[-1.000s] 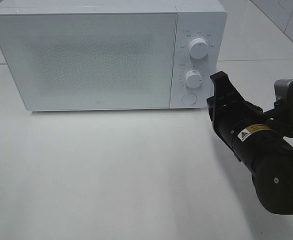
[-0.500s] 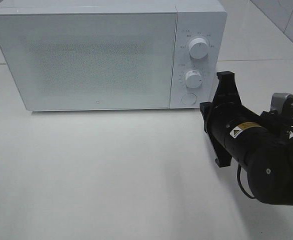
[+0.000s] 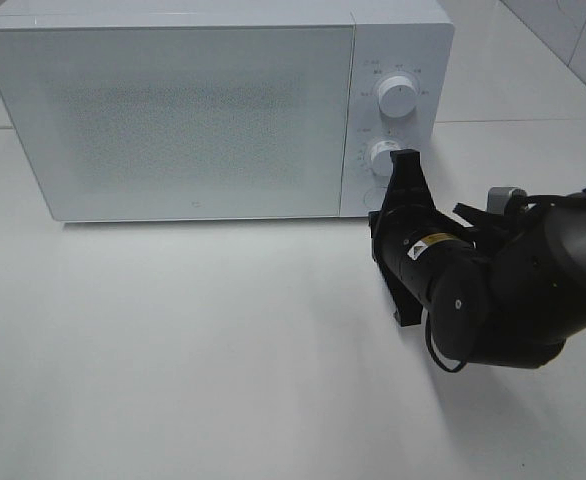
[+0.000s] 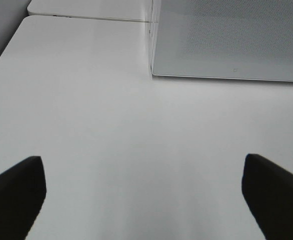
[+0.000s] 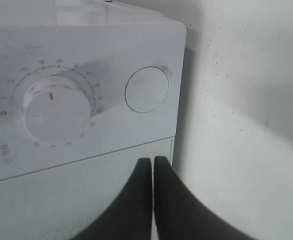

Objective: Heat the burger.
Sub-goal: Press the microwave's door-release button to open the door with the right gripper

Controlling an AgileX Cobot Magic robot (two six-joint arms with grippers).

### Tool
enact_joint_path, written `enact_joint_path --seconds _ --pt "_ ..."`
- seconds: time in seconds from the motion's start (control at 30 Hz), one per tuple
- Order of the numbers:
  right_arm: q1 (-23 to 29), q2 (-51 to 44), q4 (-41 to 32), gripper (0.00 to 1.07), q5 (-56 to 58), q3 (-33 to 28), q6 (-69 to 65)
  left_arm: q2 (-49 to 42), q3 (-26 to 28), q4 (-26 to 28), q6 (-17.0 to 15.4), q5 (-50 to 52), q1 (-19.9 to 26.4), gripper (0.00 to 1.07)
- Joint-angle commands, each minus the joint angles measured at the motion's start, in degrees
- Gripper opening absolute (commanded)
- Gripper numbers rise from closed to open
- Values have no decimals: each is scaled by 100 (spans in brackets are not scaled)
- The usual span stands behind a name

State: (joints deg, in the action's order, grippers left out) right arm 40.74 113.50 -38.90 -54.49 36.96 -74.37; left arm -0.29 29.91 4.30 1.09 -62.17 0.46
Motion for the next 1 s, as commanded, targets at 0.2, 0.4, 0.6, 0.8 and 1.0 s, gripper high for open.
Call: enact_joint_path --seconds 0.2,0.4,0.6,0.8,1.0 --pt "-275 189 103 0 309 424 361 -40 -23 63 -6 74 11 100" --pt "-516 418 109 0 584 808 481 -40 -23 57 -11 74 11 100" --pt "-527 602 74 0 590 1020 464 -40 -23 57 -11 74 11 100" --pt "-527 739 -218 0 539 1146 504 -40 -23 63 -6 74 11 100" --pt "-527 882 -206 0 378 1404 510 -40 -23 63 0 74 11 100"
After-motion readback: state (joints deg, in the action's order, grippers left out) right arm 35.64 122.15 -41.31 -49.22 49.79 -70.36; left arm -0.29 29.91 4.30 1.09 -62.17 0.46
